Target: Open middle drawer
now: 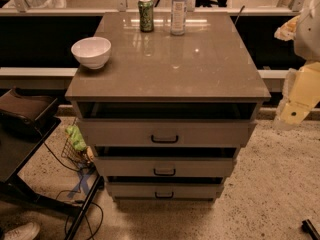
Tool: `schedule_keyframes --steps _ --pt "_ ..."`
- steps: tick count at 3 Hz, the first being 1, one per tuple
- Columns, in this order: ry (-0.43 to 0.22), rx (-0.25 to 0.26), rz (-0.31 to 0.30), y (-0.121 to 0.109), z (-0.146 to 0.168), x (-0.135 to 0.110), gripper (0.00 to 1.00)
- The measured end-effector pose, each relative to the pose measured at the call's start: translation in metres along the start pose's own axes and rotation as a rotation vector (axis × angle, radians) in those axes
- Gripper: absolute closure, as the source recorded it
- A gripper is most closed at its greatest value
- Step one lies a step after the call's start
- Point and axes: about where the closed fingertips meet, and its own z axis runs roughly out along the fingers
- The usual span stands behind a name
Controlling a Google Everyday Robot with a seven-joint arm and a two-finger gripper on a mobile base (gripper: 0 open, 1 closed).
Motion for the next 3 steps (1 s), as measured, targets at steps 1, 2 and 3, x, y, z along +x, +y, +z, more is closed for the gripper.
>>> schedule_keyframes --steps 1,2,3 --pt "0.002 0.002 -0.001 0.000 0.001 0.000 0.00" --pt "0.023 0.015 -0.005 0.000 0.009 -0.003 0.00" --pt "0.028 0.009 -0.022 0.012 0.056 -0.003 0.00"
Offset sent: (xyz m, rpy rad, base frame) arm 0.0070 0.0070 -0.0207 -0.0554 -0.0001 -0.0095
